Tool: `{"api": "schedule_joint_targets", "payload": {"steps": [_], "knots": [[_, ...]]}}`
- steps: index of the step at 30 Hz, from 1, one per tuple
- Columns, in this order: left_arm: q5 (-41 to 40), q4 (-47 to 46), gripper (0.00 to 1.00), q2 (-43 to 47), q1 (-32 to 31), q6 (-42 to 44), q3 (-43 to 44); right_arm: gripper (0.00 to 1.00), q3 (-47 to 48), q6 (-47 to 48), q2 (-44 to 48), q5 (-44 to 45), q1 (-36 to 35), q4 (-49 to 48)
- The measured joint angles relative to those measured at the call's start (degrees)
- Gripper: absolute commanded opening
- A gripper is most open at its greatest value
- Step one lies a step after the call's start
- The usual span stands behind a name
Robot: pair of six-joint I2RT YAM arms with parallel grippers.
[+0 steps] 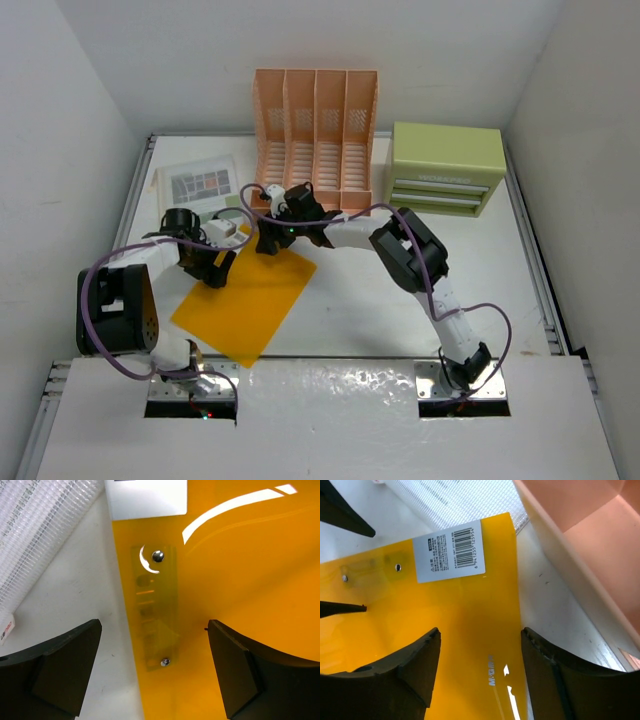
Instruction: Organize the desk
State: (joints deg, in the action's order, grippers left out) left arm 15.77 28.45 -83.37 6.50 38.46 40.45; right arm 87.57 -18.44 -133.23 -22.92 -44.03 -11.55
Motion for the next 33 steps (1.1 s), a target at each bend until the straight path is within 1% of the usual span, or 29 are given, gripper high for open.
{"api": "schedule_joint_targets", "payload": {"steps": [1, 2, 4, 5, 7, 8, 9, 10, 11, 13, 14, 15, 19, 21, 23, 24, 28, 29, 30, 32, 33], "knots": [[0.17, 0.02, 0.85, 0.0, 0.0, 0.17, -0.02, 0.56, 0.02, 0.11, -0.07, -0.48, 0.0, -0.13], [0.37, 0.02, 0.85, 0.0, 0.0, 0.37, -0.02, 0.48, 0.0, 0.35, -0.15, -0.9, 0.02, -0.15], [0.79, 0.04, 0.84, 0.0, 0.0, 0.66, -0.02, 0.41, -0.17, 1.31, -0.37, -1.07, 0.15, -0.85], [0.96, 0.04, 0.83, 0.0, 0.0, 0.79, -0.02, 0.34, -0.68, 1.73, -0.37, -1.03, 0.26, -1.64], [1.4, 0.09, 0.75, 0.0, 0.0, 0.98, -0.02, 0.29, -2.01, 2.12, -0.37, -0.83, 0.66, -3.76], [1.66, 0.11, 0.68, 0.0, 0.0, 1.18, -0.02, 0.25, -2.86, 2.21, -0.28, -0.9, 0.81, -4.9], [2.01, 0.13, 0.64, 0.0, 0.0, 1.4, -0.02, 0.22, -3.72, 2.23, -0.2, -1.16, 0.96, -6.34], [2.62, 0.24, 0.58, 0.0, 0.0, 1.79, -0.02, 0.2, -4.83, 2.21, 0.13, -1.01, 1.05, -7.85], [3.21, 0.44, 0.44, 0.0, 0.0, 1.84, -0.02, 0.16, -5.77, 2.19, 0.46, -1.03, 1.18, -8.85], [4.22, 0.9, 0.21, 0.0, 0.0, 2.34, 0.0, 0.13, -7.21, 2.16, 1.09, -1.18, 1.42, -10.25], [4.55, 1.14, 0.02, 0.0, -0.02, 2.43, 0.11, 0.12, -8.11, 2.21, 1.55, -1.31, 1.42, -10.27], [5.05, 1.36, 0.0, 0.0, 0.11, 2.01, 0.28, 0.08, -8.7, 2.32, 1.84, -1.29, 1.49, -10.47], [5.64, 1.38, 0.0, 0.85, 0.81, 2.12, 1.38, 0.05, -10.43, 3.32, 3.26, -1.16, 1.66, -11.08], [5.9, 1.36, 0.0, 0.92, 0.68, 2.25, 1.38, 0.07, -11.13, 4.0, 4.26, -1.2, 1.66, -11.37], [6.29, 1.4, 0.0, 1.33, 0.68, 2.25, 1.22, 0.12, -11.56, 5.22, 5.25, -1.33, 1.66, -11.06], [6.43, 1.44, 0.0, 1.77, 0.68, 2.25, 1.05, 0.13, -11.65, 5.97, 5.7, -1.33, 1.64, -10.56], [7.26, 1.75, 0.0, 4.81, 0.68, 2.23, -0.07, 0.05, -11.45, 9.44, 7.43, -1.51, 1.53, -7.48], [7.37, 1.88, 0.0, 5.38, 0.68, 2.21, -0.07, 0.05, -11.13, 9.9, 7.56, -1.79, 1.51, -7.08], [7.43, 1.73, 0.01, 5.75, 0.68, 1.95, -0.07, 0.04, -10.71, 10.19, 7.56, -2.1, 1.51, -6.71], [7.43, 1.4, 0.09, 5.7, 0.68, 1.42, -0.02, 0.04, -9.73, 10.49, 7.56, -3.02, 1.51, -5.79], [7.43, 1.33, 0.11, 5.44, 0.68, 1.07, 0.09, 0.04, -9.31, 10.49, 7.56, -3.5, 1.51, -5.68]]}}
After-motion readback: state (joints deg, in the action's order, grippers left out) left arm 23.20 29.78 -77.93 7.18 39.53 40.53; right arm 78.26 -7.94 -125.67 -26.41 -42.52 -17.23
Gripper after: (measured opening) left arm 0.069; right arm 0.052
